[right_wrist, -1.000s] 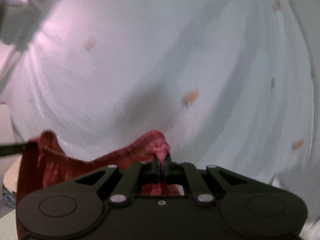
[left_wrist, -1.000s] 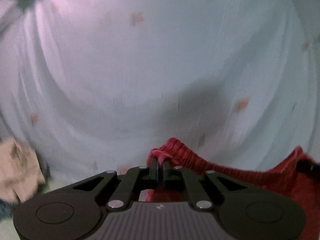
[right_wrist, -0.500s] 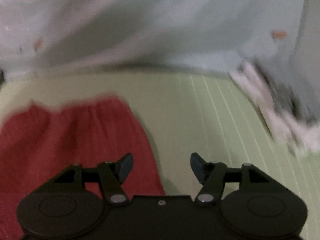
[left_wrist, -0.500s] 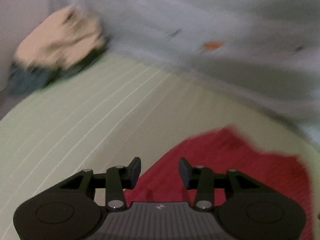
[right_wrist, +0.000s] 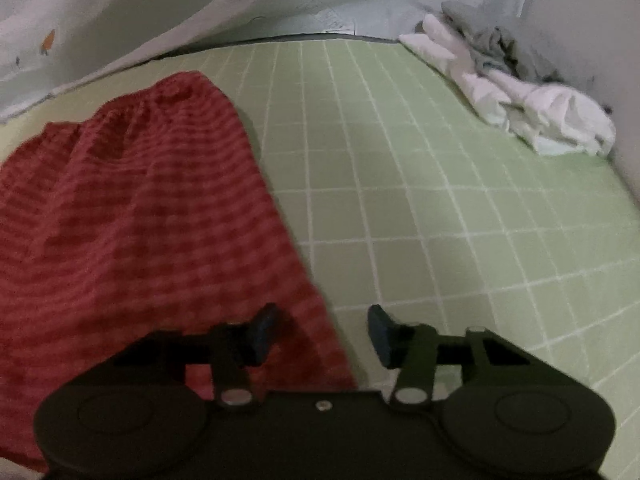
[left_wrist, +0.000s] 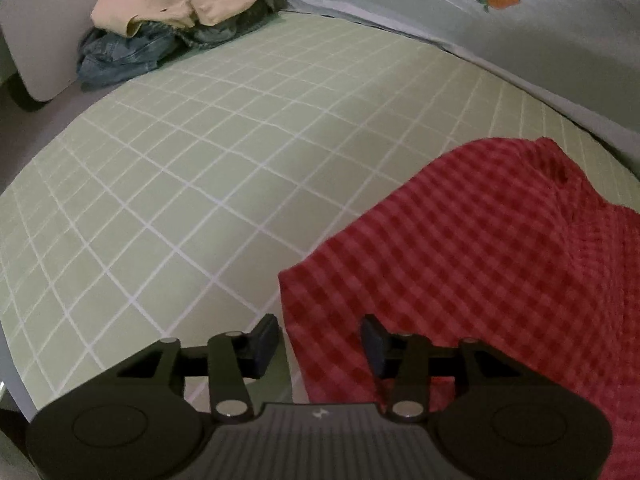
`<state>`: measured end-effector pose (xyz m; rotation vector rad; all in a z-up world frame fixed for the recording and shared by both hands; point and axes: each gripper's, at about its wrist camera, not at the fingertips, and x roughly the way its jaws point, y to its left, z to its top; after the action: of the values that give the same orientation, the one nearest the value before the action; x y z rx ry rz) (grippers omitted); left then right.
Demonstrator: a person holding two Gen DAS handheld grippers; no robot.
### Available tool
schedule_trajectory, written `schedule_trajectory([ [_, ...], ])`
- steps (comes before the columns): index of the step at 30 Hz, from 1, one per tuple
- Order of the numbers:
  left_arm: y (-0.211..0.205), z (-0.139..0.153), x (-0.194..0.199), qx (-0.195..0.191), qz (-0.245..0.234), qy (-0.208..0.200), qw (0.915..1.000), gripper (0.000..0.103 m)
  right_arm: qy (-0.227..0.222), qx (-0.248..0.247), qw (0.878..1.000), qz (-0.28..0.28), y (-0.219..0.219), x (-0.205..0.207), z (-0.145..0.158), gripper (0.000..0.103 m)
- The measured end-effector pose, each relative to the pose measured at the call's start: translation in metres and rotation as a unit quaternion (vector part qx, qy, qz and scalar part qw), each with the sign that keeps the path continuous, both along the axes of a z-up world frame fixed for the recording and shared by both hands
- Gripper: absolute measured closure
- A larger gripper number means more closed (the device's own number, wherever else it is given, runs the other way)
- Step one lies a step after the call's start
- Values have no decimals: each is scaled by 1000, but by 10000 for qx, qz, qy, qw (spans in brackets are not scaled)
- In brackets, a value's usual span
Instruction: Fold clothes
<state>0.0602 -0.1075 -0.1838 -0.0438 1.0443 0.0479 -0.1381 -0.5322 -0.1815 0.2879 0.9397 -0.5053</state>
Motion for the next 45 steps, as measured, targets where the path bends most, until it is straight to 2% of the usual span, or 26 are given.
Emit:
schedule_trajectory([
  [1, -2, 0, 4, 10, -17, 0, 10000, 51, -44, 29, 10000, -70, -2, -3, -1, 78],
  [2, -1, 0, 3, -7, -7, 4, 10000, 50, -13, -51, 9998, -173, -3, -5, -1, 102],
  [5, 7, 1, 4, -74, 153, 40, 9998, 50, 55, -217, 9980, -590, -9, -13, -2, 103],
  [7, 13, 2, 4, -61, 276, 77, 9996, 50, 22, -160, 9958, -897, -15, -20, -2, 103],
  [12, 28, 1, 2, -296, 355, 60, 9989, 50, 33, -217, 9938, -1087, -12, -28, -2, 97],
  [15, 29, 1, 1, -292, 350, 40, 9990, 48, 37, -291, 9923, -1201, -9, -31, -3, 85],
  [17, 30, 0, 1, -295, 370, 13, 9989, 43, 79, -357, 9885, -1467, -11, -34, -3, 56],
  [20, 35, 0, 2, -420, 434, -53, 9982, 41, -139, 50, 9815, -1911, -24, -48, -6, 29],
  [21, 36, 0, 3, -471, 438, -74, 9979, 41, -202, 103, 9825, -1850, -25, -50, -6, 26],
  [24, 32, 0, 6, -582, 326, -141, 9977, 44, 35, -207, 9863, -1635, -15, -43, -9, 19],
  [26, 23, 0, 8, -709, 103, -208, 9972, 61, -3, -119, 9858, -1672, -15, -42, -11, 14],
  [27, 16, -1, 9, -782, -75, -225, 9967, 84, -21, -78, 9856, -1687, -15, -42, -12, 13],
  [28, 7, -1, 10, -819, -268, -232, 9960, 99, -31, -55, 9857, -1681, -16, -41, -12, 11],
  [31, -25, 2, 12, -716, -871, -389, 9929, 101, -27, -58, 9864, -1644, -15, -39, -13, 7],
  [33, -50, 9, 9, -660, -1342, -581, 9870, 101, -34, -60, 9866, -1631, -15, -38, -14, 4],
  [36, -95, 18, -3, -600, -2360, -834, 9663, 95, -52, -63, 9870, -1605, -15, -38, -15, 2],
  [38, -121, 17, -14, -580, -3023, -819, 9479, 81, -73, -85, 9873, -1584, -14, -38, -15, 1],
  [39, -131, 14, -21, -587, -3305, -748, 9390, 70, -83, -96, 9874, -1575, -14, -38, -16, 1],
  [41, -148, 8, -32, -608, -3800, -586, 9211, 64, -91, -116, 9876, -1560, -13, -38, -16, 1],
  [42, -149, 7, -35, -606, -3862, -540, 9188, 63, -98, -120, 9878, -1547, -14, -38, -17, 0],
  [45, -143, 9, -39, -539, -3764, -581, 9231, 63, -132, -157, 9886, -1492, -14, -39, -17, 0],
])
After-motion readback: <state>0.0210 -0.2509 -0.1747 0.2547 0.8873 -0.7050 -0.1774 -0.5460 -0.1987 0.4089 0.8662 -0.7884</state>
